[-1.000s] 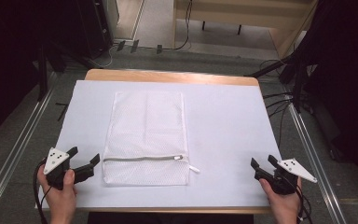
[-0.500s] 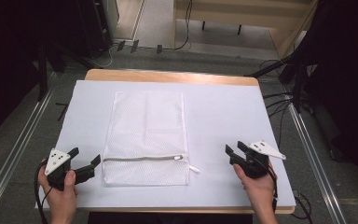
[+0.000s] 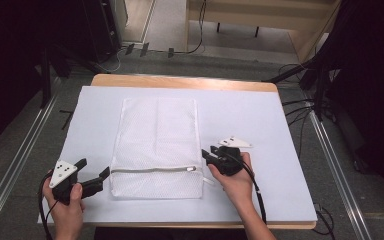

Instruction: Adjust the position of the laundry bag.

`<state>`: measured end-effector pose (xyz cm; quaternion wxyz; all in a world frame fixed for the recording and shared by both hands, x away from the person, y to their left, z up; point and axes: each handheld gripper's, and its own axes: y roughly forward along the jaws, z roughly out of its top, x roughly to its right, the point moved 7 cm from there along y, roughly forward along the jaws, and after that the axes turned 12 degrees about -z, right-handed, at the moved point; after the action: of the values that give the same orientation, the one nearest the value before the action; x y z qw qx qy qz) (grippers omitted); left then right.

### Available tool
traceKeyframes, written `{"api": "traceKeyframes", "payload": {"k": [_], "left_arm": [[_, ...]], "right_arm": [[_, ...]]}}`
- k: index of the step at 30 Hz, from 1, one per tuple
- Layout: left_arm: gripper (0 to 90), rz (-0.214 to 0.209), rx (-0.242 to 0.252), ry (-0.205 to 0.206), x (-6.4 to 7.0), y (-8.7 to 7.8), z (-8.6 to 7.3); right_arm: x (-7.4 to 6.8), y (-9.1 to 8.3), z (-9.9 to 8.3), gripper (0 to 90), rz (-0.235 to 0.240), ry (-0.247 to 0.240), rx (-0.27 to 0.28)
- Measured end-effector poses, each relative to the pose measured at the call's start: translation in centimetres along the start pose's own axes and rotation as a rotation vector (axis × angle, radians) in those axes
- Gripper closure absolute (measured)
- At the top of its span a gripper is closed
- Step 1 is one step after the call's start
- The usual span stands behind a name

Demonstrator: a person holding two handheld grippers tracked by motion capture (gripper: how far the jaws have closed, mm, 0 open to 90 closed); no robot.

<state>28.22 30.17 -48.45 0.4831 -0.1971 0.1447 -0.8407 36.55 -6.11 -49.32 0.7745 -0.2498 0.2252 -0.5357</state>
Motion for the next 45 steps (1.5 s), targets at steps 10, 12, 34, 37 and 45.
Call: {"api": "traceKeyframes", "payload": {"k": [10, 12, 34, 37, 45], "left_arm": [[13.0, -0.01, -0.009, 0.004, 0.2, 0.1, 0.0], [13.0, -0.011, -0.01, 0.005, 0.2, 0.1, -0.1], [13.2, -0.023, -0.02, 0.01, 0.9, 0.6, -0.1], [13.2, -0.024, -0.021, 0.011, 0.9, 0.5, -0.1], [13.2, -0.028, -0.025, 0.01, 1.1, 0.6, -0.1]], "right_arm": [[-1.7, 3.4, -0.4, 60.2, -0.043, 0.009, -0.081], [-1.9, 3.8, -0.8, 57.8, -0.066, 0.005, -0.094], [-2.0, 2.0, -0.5, 90.0, -0.092, -0.073, -0.031], [-1.1, 1.2, -0.4, 90.0, -0.096, -0.064, -0.024], [2.1, -0.8, -1.1, 90.0, -0.125, -0.049, -0.017]]}}
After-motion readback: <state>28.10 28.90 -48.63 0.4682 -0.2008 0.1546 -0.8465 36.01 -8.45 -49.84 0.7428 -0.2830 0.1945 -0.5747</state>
